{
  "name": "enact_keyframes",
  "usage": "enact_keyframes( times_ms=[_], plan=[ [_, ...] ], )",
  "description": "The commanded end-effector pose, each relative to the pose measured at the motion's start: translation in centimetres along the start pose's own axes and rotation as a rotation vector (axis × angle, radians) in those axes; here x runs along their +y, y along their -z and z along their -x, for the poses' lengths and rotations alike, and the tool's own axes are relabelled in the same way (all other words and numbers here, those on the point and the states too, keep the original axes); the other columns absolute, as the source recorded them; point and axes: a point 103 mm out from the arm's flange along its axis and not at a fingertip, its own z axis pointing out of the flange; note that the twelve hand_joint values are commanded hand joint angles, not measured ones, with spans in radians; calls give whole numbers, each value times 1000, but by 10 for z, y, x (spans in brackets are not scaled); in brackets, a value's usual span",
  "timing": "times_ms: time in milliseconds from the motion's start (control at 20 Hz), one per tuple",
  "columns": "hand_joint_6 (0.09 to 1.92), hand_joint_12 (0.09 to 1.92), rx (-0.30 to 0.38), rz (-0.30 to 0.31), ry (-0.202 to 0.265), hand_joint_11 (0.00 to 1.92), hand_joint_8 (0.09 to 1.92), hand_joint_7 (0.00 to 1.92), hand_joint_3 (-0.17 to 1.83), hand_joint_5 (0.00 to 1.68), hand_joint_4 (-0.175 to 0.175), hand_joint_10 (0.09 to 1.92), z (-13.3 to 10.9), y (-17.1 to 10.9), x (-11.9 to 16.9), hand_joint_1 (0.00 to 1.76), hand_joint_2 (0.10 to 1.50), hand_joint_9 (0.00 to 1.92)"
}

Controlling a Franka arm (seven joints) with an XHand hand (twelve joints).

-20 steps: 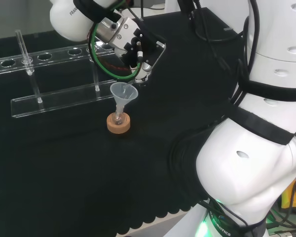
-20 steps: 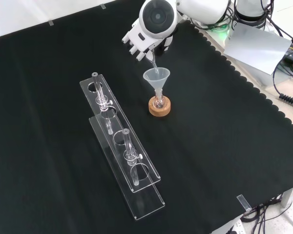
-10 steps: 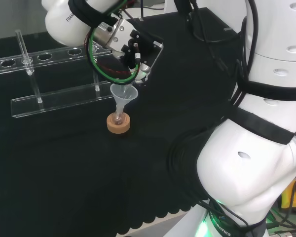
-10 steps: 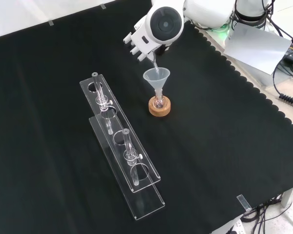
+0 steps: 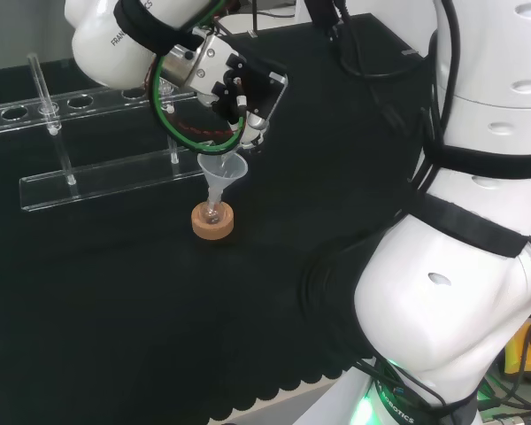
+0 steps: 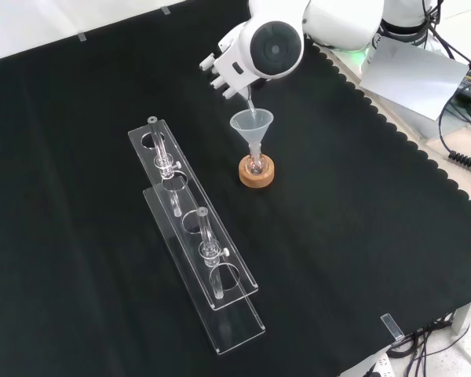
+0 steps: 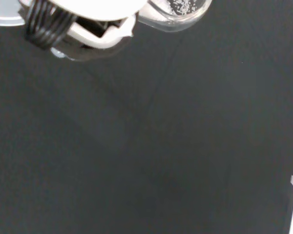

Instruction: Pour all the NaCl from the weighing funnel into the round-bottom flask.

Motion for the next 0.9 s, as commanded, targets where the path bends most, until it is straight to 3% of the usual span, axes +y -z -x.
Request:
enact_keyframes(
  times_ms=[50,900],
  plan=[
    [1102,1203,-41,-1,-9,748,637,757,861,1081,175,377,0,4,-1,1072,653,1060],
    [1104,1204,-121,-1,-20,730,637,740,863,1081,175,376,1,8,-4,1072,653,1045]
  ],
)
